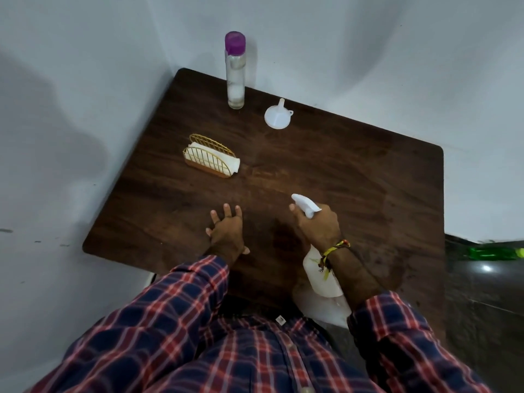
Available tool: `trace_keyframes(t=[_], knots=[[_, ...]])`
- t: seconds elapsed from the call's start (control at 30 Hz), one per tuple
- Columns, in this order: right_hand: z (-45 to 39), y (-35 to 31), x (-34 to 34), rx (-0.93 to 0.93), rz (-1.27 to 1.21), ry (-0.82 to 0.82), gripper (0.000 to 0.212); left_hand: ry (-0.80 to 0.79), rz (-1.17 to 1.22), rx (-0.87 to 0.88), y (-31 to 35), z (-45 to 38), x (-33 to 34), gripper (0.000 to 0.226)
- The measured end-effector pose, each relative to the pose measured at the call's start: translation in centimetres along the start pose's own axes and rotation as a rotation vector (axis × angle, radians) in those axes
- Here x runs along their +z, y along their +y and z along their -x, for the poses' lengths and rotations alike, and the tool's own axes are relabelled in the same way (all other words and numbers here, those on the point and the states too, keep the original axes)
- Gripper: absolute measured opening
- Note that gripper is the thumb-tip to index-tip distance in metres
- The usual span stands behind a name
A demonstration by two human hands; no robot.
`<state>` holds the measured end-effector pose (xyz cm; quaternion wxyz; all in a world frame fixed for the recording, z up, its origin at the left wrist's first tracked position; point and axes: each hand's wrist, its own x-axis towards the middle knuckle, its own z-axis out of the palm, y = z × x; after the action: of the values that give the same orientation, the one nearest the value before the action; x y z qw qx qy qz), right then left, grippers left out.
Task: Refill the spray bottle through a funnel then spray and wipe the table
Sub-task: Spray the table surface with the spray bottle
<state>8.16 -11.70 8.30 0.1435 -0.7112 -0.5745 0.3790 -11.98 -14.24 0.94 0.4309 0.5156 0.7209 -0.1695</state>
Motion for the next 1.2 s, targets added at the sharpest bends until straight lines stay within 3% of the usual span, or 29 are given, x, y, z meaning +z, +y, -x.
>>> trace_keyframes(t=[0.23, 0.37, 0.43, 0.53, 0.63, 0.93, 1.03, 1.2], knots=[[2.1, 2.7, 1.1, 0.049, 0.276, -0.194, 0.049, 0.034, 0.001, -0.03, 0.4, 0.2, 0.4, 0.125], [2.9, 4.3, -0.1, 0.106, 0.336, -0.126, 0.077, 0.08, 0.0, -0.073, 1.4, 0.3, 1.0, 0.117], [2.6, 4.1, -1.6, 0.068, 0.321, -0.074, 0.066, 0.161, -0.02, -0.1, 2.4, 0.4, 1.7, 0.102], [1.6, 3.9, -4.3, 0.028, 0.167, 0.133, 0.044, 0.282, -0.092, -0.039, 4.3, 0.5, 2.4, 0.083], [0.4, 4.4, -6.5, 0.133, 0.091, 0.256, 0.044, 0.286, -0.115, 0.097, 6.4, 1.0, 3.0, 0.086], [3.5, 8.9, -6.6, 0.055, 0.398, -0.149, 0.042, 0.243, -0.136, 0.171, 9.2, 1.1, 4.4, 0.087], [3.6, 9.6, -7.4, 0.146, 0.334, -0.058, 0.052, 0.235, -0.148, 0.167, 9.5, 1.0, 4.2, 0.09], [1.0, 9.6, -10.0, 0.194, 0.099, 0.315, 0.045, 0.165, -0.166, 0.172, 11.3, 1.3, 3.8, 0.108]])
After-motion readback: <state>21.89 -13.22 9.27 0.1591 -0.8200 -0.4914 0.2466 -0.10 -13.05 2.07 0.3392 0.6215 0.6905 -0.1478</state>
